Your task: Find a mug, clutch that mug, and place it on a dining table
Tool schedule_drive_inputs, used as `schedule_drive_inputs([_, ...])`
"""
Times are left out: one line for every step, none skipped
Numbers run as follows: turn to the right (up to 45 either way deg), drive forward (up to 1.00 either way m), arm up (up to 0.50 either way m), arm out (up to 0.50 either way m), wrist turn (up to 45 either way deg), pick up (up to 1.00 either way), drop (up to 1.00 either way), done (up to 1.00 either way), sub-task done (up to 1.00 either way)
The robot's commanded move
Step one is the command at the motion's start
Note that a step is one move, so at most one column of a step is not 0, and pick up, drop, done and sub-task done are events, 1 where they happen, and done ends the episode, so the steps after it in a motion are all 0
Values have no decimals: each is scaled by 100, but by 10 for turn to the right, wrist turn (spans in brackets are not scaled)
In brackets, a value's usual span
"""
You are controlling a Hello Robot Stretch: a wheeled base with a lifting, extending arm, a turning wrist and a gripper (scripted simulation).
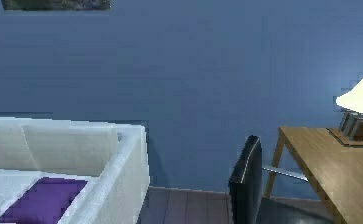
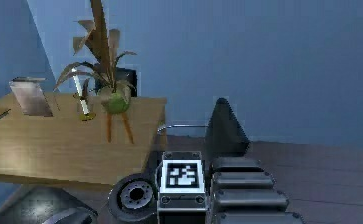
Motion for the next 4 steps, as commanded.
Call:
schedule_drive_inputs([-210,0,0,0,0,0,0,0,0])
schedule_drive_inputs([450,0,0,0,0,0,0,0,0])
schedule_drive_inputs([450,0,0,0,0,0,0,0,0])
schedule_drive_inputs([150,0,0,0,0,0,0,0,0])
